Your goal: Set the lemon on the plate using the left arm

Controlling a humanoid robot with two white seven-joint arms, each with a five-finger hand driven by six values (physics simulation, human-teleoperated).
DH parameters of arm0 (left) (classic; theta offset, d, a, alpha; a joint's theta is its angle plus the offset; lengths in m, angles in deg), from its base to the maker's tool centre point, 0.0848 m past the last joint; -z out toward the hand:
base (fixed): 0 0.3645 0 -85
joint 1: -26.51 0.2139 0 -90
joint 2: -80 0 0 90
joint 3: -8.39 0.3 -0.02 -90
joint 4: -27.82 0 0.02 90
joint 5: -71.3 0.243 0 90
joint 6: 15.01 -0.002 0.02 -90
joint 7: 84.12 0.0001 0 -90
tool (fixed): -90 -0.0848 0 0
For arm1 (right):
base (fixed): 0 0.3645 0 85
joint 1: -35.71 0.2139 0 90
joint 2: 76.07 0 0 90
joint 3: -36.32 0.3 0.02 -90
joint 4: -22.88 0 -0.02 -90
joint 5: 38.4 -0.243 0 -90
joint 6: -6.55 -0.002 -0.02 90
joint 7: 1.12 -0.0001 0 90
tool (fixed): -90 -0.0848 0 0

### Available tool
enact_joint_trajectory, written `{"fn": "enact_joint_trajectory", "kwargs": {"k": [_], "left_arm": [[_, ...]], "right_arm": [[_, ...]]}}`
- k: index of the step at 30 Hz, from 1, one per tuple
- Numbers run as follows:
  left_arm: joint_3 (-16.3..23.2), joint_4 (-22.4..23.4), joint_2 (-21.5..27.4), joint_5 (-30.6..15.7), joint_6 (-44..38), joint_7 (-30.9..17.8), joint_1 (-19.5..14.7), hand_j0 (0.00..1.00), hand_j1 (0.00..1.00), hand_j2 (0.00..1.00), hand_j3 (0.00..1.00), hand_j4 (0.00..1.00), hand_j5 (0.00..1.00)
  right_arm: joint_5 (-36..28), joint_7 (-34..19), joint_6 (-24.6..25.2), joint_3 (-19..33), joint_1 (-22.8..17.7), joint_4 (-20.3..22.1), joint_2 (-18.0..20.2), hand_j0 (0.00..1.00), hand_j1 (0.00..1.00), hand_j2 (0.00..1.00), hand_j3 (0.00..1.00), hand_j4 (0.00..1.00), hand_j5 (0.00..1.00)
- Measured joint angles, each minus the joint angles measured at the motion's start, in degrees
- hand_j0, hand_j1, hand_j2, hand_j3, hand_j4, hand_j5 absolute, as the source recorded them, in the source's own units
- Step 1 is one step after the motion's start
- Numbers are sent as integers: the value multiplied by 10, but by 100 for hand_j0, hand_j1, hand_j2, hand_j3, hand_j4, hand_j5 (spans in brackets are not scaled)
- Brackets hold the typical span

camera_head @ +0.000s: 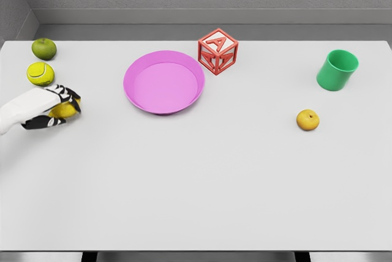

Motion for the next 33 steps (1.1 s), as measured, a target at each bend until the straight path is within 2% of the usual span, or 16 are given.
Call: {"fn": "enact_joint_trajectory", "kwargs": {"k": [8, 25, 33], "left_arm": [[-2, -9, -19, -1, 0, 0, -33, 51, 51, 51, 51, 51, 51], [5, -20, -68, -11, 0, 2, -53, 49, 49, 49, 49, 49, 49], [6, -24, -86, -38, 0, 2, -56, 49, 49, 49, 49, 49, 49]], "right_arm": [[0, 0, 0, 0, 0, 0, 0, 100, 100, 100, 100, 100, 100], [0, 0, 0, 0, 0, 0, 0, 100, 100, 100, 100, 100, 100], [0, 0, 0, 0, 0, 0, 0, 100, 100, 100, 100, 100, 100]]}}
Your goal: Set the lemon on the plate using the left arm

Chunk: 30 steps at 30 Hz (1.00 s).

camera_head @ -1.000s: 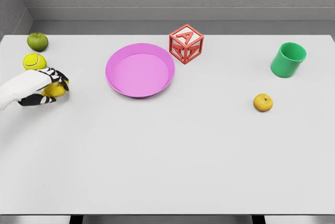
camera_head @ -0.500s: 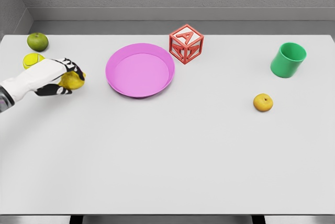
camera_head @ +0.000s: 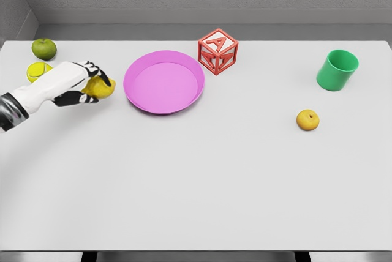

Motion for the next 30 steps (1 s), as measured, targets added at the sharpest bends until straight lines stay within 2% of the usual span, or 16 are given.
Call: {"fn": "enact_joint_trajectory", "kwargs": {"k": [7, 19, 30], "left_arm": [[0, -1, -10, -31, 0, 0, 0, 49, 49, 49, 49, 49, 49], [1, -10, -36, -57, 0, -1, -2, 49, 49, 49, 49, 49, 49], [16, -9, -87, -57, 0, -2, -35, 50, 50, 50, 50, 50, 50]], "right_arm": [[0, 0, 0, 0, 0, 0, 0, 100, 100, 100, 100, 100, 100], [0, 0, 0, 0, 0, 0, 0, 100, 100, 100, 100, 100, 100], [0, 0, 0, 0, 0, 0, 0, 100, 100, 100, 100, 100, 100]]}}
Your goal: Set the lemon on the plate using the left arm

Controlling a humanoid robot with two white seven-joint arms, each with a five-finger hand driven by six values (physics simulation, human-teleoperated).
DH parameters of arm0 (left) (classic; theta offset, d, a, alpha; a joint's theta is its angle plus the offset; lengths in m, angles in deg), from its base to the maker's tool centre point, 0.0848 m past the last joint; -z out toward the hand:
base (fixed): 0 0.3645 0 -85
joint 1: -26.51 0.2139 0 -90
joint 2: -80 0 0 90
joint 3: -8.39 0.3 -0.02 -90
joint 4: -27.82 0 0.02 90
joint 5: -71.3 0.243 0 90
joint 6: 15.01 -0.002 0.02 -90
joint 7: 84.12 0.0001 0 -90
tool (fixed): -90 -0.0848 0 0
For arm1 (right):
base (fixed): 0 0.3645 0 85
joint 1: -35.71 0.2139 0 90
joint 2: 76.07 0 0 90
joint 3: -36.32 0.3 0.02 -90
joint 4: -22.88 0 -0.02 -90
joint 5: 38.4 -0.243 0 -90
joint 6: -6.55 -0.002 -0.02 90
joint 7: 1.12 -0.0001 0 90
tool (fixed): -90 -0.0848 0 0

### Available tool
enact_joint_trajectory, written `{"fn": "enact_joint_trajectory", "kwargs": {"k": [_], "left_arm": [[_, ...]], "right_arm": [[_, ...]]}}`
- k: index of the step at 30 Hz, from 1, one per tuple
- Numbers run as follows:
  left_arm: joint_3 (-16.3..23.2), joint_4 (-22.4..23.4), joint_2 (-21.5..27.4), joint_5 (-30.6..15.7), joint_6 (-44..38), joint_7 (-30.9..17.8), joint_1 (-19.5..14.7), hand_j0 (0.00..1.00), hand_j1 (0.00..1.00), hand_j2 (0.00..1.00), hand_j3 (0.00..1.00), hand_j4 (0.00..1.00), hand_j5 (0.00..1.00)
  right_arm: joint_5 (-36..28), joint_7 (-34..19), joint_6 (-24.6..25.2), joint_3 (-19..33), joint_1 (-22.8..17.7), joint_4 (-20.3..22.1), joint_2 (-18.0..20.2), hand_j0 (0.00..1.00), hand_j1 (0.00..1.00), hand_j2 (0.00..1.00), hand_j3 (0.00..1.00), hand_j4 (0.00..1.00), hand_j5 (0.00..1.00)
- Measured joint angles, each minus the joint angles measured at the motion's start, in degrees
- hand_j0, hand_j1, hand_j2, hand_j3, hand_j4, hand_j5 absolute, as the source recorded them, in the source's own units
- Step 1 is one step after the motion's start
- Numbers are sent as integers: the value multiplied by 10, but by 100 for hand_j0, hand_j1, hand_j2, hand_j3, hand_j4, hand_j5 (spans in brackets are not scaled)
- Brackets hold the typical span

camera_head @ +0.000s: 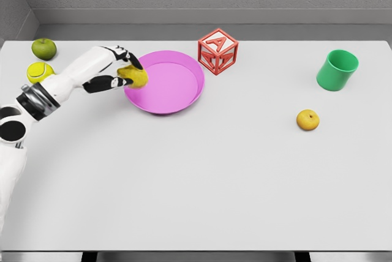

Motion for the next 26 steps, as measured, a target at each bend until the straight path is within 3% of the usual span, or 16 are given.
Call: {"fn": "enact_joint_trajectory", "kwargs": {"k": [2, 9, 12, 19, 26], "left_arm": [[9, 0, -16, -1, 0, 1, -12, 100, 100, 100, 100, 100, 100], [19, -14, -34, -1, 0, 3, -6, 100, 100, 100, 100, 100, 100], [2, -28, 0, -1, 0, 2, 37, 100, 100, 100, 100, 100, 100], [-37, -45, 76, -2, 0, 1, 98, 100, 100, 100, 100, 100, 100], [-61, -45, 102, -2, 0, 0, 116, 100, 100, 100, 100, 100, 100]], "right_arm": [[0, 0, 0, 0, 0, 0, 0, 100, 100, 100, 100, 100, 100], [0, 0, 0, 0, 0, 0, 0, 100, 100, 100, 100, 100, 100], [0, 0, 0, 0, 0, 0, 0, 100, 100, 100, 100, 100, 100], [0, 0, 0, 0, 0, 0, 0, 100, 100, 100, 100, 100, 100], [0, 0, 0, 0, 0, 0, 0, 100, 100, 100, 100, 100, 100]]}}
